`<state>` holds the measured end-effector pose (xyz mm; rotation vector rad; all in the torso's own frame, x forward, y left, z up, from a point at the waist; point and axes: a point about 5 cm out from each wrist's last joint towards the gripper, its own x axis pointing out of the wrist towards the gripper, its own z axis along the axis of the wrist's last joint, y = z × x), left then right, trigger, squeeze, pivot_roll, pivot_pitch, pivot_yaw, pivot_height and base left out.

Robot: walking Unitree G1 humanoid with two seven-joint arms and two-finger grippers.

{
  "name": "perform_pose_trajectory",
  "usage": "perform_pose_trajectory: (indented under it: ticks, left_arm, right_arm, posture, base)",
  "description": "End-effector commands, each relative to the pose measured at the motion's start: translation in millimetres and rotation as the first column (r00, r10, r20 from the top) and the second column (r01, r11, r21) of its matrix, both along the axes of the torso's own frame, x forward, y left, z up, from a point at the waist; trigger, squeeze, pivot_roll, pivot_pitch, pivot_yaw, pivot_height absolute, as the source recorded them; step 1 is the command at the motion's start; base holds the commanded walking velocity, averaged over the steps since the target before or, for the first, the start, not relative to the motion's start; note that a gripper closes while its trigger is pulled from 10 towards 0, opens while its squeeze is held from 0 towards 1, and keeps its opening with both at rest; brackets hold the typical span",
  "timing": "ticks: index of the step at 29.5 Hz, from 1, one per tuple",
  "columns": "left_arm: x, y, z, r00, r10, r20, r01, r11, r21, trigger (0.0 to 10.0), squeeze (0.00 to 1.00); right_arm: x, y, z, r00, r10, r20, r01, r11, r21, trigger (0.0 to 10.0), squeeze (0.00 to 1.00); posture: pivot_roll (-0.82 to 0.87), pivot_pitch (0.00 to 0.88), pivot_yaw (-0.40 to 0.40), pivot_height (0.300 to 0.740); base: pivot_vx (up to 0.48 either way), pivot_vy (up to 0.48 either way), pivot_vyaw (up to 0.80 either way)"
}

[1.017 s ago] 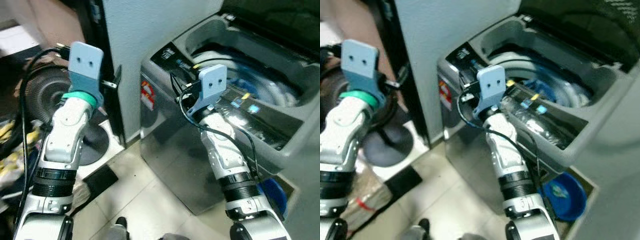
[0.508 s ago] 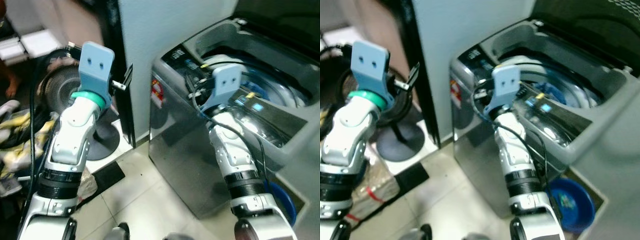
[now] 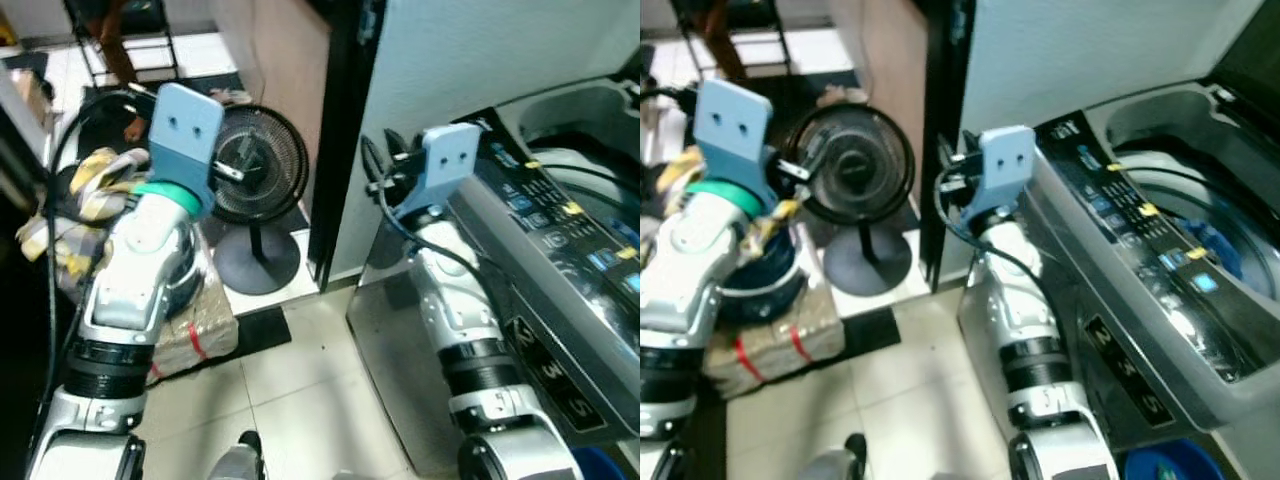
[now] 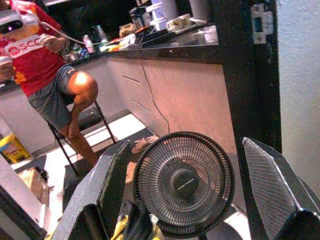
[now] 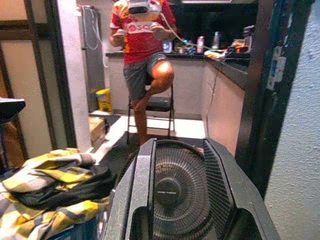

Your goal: Clothes washing

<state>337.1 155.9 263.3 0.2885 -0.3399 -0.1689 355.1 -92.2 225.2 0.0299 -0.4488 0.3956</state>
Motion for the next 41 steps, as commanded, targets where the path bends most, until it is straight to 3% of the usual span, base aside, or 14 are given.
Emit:
perform_pose_trajectory:
  ticks: [1, 13, 21, 41]
  left_arm:
    - [-0.2, -3.5, -2, 1.000, -0.012, -0.005, 0.012, 1.000, 0.004, 10.0, 0.00]
    - [0.0, -3.3, -2, 1.000, -0.007, 0.000, 0.007, 1.000, 0.000, 10.0, 0.00]
    - [0.7, -2.7, 0, 1.000, 0.002, 0.008, -0.002, 1.000, -0.001, 10.0, 0.00]
    - [1.6, -3.3, 0, 1.000, 0.001, 0.011, -0.001, 1.000, -0.003, 10.0, 0.00]
  right_arm:
    - [0.1, -2.4, -2, 1.000, -0.004, -0.006, 0.004, 1.000, 0.009, 10.0, 0.00]
    - [-2.9, 3.2, -1, 0.999, 0.046, 0.004, -0.046, 0.998, 0.032, 10.0, 0.00]
    - [-7.6, 12.9, -1, 0.995, 0.101, 0.007, -0.101, 0.994, 0.030, 10.0, 0.00]
    - [-6.1, 11.4, -2, 0.996, 0.086, -0.005, -0.086, 0.996, 0.025, 10.0, 0.00]
  posture:
    - [0.07, 0.013, -0.001, 0.740]
    - [0.07, 0.013, -0.001, 0.740]
    - [0.07, 0.022, -0.001, 0.740]
    - [0.07, 0.024, 0.000, 0.740]
  base:
    - [0.000, 0.000, 0.70]
    - [0.000, 0.000, 0.69]
    - [0.448, 0.000, 0.09]
    - [0.451, 0.000, 0.46]
